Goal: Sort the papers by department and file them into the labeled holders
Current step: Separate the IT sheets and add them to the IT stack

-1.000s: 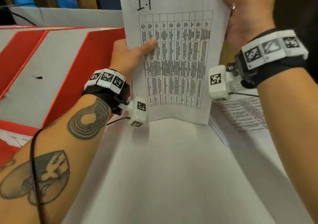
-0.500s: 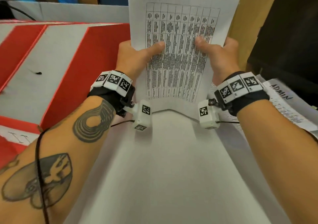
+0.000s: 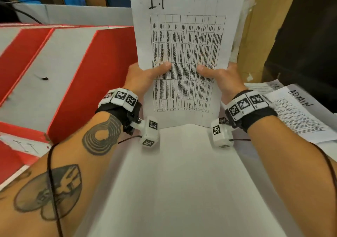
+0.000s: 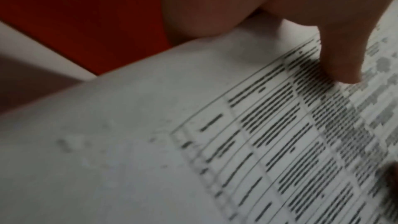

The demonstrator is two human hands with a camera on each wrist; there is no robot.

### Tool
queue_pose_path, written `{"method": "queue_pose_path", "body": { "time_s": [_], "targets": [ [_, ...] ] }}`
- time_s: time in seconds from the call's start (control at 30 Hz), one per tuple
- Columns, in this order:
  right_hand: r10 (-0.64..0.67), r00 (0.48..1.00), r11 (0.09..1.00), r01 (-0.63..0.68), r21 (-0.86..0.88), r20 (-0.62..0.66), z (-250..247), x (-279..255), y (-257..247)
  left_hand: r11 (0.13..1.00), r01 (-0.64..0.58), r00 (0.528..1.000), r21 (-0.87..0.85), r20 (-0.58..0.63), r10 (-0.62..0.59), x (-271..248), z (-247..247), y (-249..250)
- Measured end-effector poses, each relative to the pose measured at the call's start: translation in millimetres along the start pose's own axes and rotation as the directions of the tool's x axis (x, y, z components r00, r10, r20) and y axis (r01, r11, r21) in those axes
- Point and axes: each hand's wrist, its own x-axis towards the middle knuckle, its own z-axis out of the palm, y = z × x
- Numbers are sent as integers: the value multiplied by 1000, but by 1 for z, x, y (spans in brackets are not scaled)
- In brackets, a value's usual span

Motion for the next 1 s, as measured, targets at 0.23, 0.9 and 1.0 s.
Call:
{"method": "queue_pose_path", "body": {
  "time_s": [0.23, 0.9, 1.0],
  "targets": [
    [52, 997, 997, -49, 60, -48, 1, -6, -7, 996, -63, 998, 64, -4, 64, 2, 0, 6],
    [92, 982, 972, -53, 230, -165, -18, 5, -13, 984, 72, 994, 160, 68, -84, -9, -15, -34],
    [173, 970, 907, -89, 411, -172, -31, 12, -8, 992, 116, 991, -39, -68, -118, -13, -14, -30]
  ]
}}
